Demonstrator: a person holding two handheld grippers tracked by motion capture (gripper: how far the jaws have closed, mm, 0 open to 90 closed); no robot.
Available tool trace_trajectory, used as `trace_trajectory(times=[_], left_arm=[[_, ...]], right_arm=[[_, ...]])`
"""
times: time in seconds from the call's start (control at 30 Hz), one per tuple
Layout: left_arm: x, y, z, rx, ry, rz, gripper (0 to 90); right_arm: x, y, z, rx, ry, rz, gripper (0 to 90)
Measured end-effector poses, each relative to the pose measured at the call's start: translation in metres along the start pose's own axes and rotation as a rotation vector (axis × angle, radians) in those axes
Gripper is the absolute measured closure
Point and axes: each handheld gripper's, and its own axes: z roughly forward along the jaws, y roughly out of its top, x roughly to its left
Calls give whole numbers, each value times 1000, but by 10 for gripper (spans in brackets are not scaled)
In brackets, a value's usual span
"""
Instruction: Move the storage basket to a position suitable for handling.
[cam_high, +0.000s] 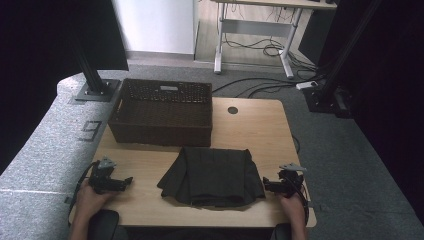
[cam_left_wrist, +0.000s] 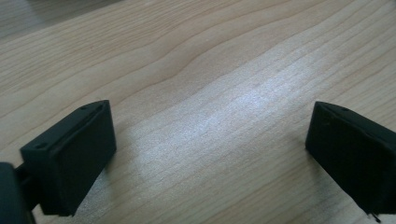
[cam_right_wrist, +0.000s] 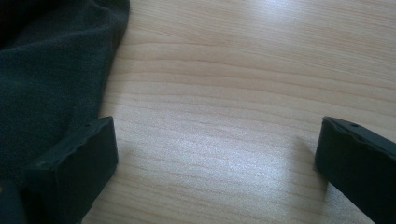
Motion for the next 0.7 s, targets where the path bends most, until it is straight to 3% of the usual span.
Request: trace_trajectory(times=[0.4,0.57,0.7], left_arm=[[-4,1,1,7,12,-12,0],[-10,4,3,14,-2,5,0],[-19,11,5,32,-25,34,14]], right_arm=[[0,0,0,1,1,-3,0],[0,0,-1,5,10,-6,0],[1,2,-6,23,55,3,14]])
